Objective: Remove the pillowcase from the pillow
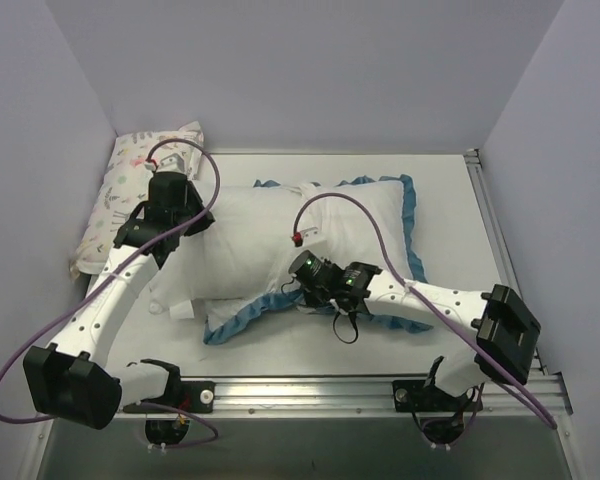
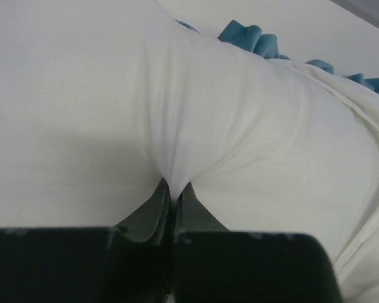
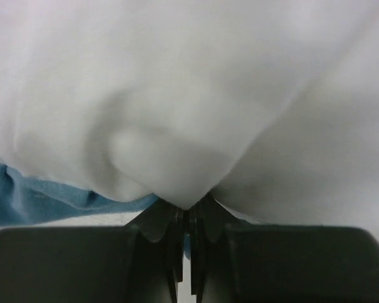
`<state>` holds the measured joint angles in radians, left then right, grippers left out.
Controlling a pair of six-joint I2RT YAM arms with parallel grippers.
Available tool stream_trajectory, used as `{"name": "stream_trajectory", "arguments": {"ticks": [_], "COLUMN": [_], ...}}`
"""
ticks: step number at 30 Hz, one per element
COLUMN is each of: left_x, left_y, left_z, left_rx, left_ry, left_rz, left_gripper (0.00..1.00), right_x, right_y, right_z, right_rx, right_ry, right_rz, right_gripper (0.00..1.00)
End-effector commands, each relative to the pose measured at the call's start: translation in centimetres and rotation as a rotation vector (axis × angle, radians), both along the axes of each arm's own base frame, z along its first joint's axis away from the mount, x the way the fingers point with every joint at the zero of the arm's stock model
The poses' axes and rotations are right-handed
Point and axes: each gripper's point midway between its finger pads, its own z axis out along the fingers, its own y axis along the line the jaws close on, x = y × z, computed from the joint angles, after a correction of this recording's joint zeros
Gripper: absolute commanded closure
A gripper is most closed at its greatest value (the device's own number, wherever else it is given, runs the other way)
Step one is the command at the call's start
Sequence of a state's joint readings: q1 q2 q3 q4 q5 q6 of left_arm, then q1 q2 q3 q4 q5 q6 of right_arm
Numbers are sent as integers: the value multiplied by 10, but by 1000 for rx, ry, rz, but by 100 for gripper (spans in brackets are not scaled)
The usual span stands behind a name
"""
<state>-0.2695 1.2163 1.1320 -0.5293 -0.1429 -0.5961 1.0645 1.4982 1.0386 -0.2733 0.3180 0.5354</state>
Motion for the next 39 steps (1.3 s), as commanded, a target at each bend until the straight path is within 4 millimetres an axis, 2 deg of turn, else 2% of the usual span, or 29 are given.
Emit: {"name": "stream_trajectory", "arguments": {"ticks": [1,2,3,6,7,9,10,12,14,15,18,19,20,21,22,23,25,26,28,29,30,32,33,34,35,36,37,38,39], "left_x": [24,26,32,40,44,50,53,55,56,57,55,53,50,44,40,34,18,10,-6,-14,-19,-22,-13,-9,0,21,33,41,56], "left_y": [11,15,26,43,58,72,94,107,119,120,102,97,95,90,87,84,78,78,75,75,74,72,71,66,62,58,54,48,45], "left_z": [55,58,66,80,83,89,90,86,83,80,70,65,61,66,65,58,69,67,84,85,100,110,122,122,120,101,105,95,73], "left_rx": [-3,-5,-14,-45,-47,-50,-50,-62,-66,-65,-69,-60,-50,-44,-46,-44,-36,-25,-16,-11,-2,22,26,14,13,-1,-12,-35,-52], "left_ry": [-142,-142,-157,-176,-180,-180,-179,-163,-153,-144,-118,-106,-96,-107,-105,-87,-112,-102,-142,-132,-166,-167,-178,-159,-143,-75,-75,-30,33], "left_rz": [29,36,55,75,107,127,178,192,211,205,141,130,129,115,105,93,70,62,50,47,37,12,4,-25,-53,-77,-97,-123,-138], "left_gripper": [100,100,100,100,100,100,100,100,100,100,100,100,100,100,100,100,100,100,100,100,100,100,99,93,87,80,73,53,43], "right_x": [20,27,28,36,38,46,48,53,56,59,61,62,61,60,58,54,47,40,35,29,27,31,33,38,55,61,74,103,117], "right_y": [-56,-77,-90,-130,-141,-171,-181,-207,-214,-213,-193,-179,-173,-167,-154,-148,-140,-131,-124,-121,-117,-107,-104,-99,-81,-77,-69,-46,-41], "right_z": [8,6,17,28,30,34,35,42,50,62,83,103,113,127,151,166,191,220,246,270,281,296,324,332,327,355,361,322,334], "right_rx": [-21,-35,-23,-40,-44,-31,-25,10,39,58,126,145,146,152,174,192,219,260,296,328,348,354,395,396,357,381,369,257,271], "right_ry": [-49,-59,-78,-104,-104,-90,-86,-84,-92,-115,-131,-172,-194,-223,-266,-286,-327,-366,-395,-424,-434,-449,-491,-499,-475,-518,-523,-431,-442], "right_rz": [-156,-210,-233,-328,-360,-450,-480,-565,-584,-585,-510,-466,-442,-418,-367,-342,-292,-252,-210,-181,-159,-131,-127,-123,-113,-106,-109,-110,-126], "right_gripper": [100,100,100,100,100,100,100,100,100,100,100,100,100,100,100,100,100,100,100,100,100,100,100,100,100,100,100,100,100]}}
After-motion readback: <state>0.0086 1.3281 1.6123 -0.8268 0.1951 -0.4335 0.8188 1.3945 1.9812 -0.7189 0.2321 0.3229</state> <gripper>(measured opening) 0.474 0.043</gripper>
